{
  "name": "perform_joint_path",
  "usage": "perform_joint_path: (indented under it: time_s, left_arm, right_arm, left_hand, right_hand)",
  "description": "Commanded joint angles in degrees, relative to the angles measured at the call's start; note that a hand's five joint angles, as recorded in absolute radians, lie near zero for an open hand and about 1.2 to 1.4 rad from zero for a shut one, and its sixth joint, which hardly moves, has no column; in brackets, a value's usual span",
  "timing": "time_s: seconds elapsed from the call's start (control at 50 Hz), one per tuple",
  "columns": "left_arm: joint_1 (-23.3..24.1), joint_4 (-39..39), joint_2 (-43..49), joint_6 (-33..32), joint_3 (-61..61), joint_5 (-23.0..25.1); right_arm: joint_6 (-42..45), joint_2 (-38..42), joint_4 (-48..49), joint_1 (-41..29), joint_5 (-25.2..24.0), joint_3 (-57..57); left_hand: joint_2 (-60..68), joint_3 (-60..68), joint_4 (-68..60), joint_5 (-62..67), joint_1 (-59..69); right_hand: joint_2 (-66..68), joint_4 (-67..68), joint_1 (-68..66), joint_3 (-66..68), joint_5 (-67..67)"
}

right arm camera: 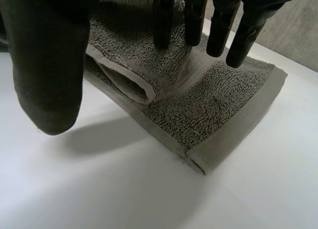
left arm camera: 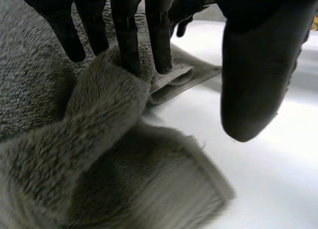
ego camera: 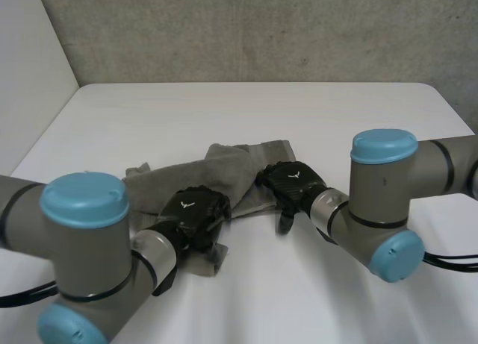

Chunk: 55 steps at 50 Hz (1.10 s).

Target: Fold the towel.

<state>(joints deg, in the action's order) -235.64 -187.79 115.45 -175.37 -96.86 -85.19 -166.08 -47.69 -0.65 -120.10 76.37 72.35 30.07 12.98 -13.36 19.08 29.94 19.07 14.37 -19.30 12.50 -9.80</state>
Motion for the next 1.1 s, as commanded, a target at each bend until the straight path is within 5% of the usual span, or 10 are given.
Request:
perform_joint_path:
  time_s: [0.02,0.42,0.6,0.68,0.86,0.92,0.94,0.96,1.0,1.1]
  left_arm:
    - [-2.0,0.3,5.7,-0.1,6.9,-8.7]
    - [-3.7,-0.2,8.8,-1.8,13.3,-13.0]
    - [-4.8,-0.3,10.7,-8.0,13.1,-13.4]
    - [-4.9,0.0,11.5,-10.5,12.8,-13.6]
    - [-5.3,0.3,11.0,-12.9,12.3,-13.6]
    - [-5.3,0.3,11.0,-13.9,12.2,-13.6]
    - [-5.4,0.4,11.1,-15.0,12.0,-13.4]
    - [-5.4,0.4,11.1,-15.0,12.0,-13.4]
    - [-5.6,0.4,10.9,-17.4,11.6,-13.3]
    - [-6.2,0.3,8.4,-18.5,11.7,-13.1]
  right_arm:
    - [-0.8,4.9,0.6,-1.4,0.4,-6.3]
    - [-9.0,11.3,6.4,-4.5,0.4,-17.1]
    - [-9.1,14.0,6.3,-4.4,0.9,-18.9]
    - [-8.7,13.5,6.2,-4.0,1.2,-18.1]
    - [-8.3,13.3,6.1,-3.8,1.1,-17.9]
    - [-8.2,13.8,6.2,-3.7,0.8,-17.9]
    - [-8.0,14.0,6.2,-3.6,0.7,-17.9]
    - [-7.7,14.0,6.1,-3.6,0.7,-17.9]
    - [-7.5,13.7,5.9,-3.5,0.4,-17.9]
    - [-7.4,10.8,5.6,-2.7,0.0,-16.4]
  left_hand:
    - [-2.9,-3.0,3.4,-1.9,-2.7]
    - [-3.2,-3.0,3.4,-2.2,-3.1]
    - [-4.0,-3.0,3.4,-3.1,-3.9]
    - [-6.9,-3.0,3.4,-5.9,-6.8]
    - [-7.7,-3.0,3.4,-6.8,-7.6]
    - [2.5,-3.0,3.4,3.5,2.6]
    - [22.0,-3.0,3.4,23.0,22.1]
    - [22.2,-3.0,3.4,23.2,22.3]
    - [49.9,-3.0,3.4,50.9,50.0]
    - [49.9,-3.0,3.4,50.9,50.1]
  right_hand:
    - [2.6,-4.4,-2.4,-2.5,-1.9]
    - [34.6,-4.4,-34.3,-2.5,-33.8]
    - [33.4,-4.4,-33.2,-2.5,-32.7]
    - [12.3,-4.4,-12.0,-2.5,-11.5]
    - [22.5,-4.4,-22.2,-2.5,-21.7]
    - [47.0,-4.4,-46.8,-2.5,-46.3]
    - [60.8,-4.4,-60.6,-2.5,-60.1]
    - [60.9,-4.4,-60.7,-2.5,-60.2]
    - [60.9,-4.4,-60.7,-2.5,-60.2]
    - [60.9,-4.4,-60.7,-2.5,-60.2]
